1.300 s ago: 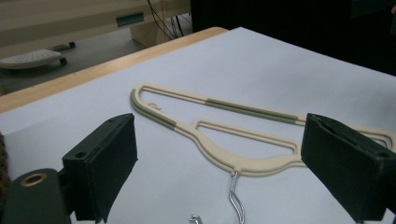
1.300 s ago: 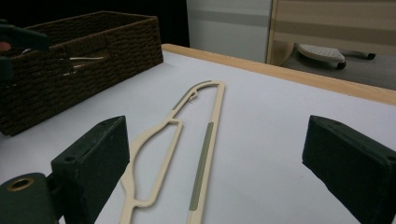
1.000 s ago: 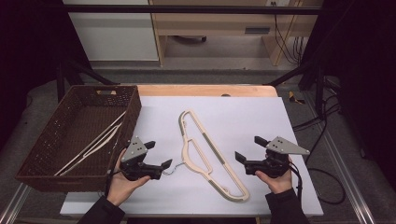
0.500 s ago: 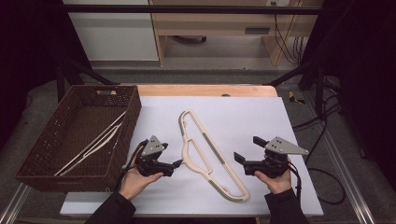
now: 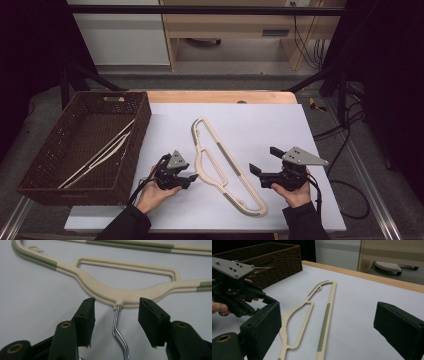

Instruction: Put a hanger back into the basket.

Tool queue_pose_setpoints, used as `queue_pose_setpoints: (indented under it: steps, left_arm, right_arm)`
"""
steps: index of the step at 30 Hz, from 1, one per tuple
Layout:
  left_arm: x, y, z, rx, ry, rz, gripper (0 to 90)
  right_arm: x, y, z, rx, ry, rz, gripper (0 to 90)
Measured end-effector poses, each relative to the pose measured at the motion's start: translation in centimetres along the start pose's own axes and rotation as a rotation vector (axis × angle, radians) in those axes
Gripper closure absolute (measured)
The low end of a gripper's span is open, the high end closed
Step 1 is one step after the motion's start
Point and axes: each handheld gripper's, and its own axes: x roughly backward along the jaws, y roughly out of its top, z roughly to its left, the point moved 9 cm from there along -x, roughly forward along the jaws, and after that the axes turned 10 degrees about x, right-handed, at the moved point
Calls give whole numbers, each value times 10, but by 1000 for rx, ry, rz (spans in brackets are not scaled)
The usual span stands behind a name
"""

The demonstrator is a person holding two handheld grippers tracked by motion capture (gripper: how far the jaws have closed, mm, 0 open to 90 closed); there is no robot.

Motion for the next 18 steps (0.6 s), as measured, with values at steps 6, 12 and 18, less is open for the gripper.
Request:
queue_pose_setpoints:
  steps: [6, 12, 18]
  left_arm:
    - [-8, -7, 3, -28, 21, 37, 583]
    - [-10, -9, 4, -27, 13, 55, 705]
    - [-11, -9, 1, -31, -16, 58, 813]
  right_arm:
    - [0, 0, 0, 0, 1, -1, 81]
    - [0, 0, 0, 0, 3, 0, 81]
    - [-2, -1, 1, 4, 8, 2, 82]
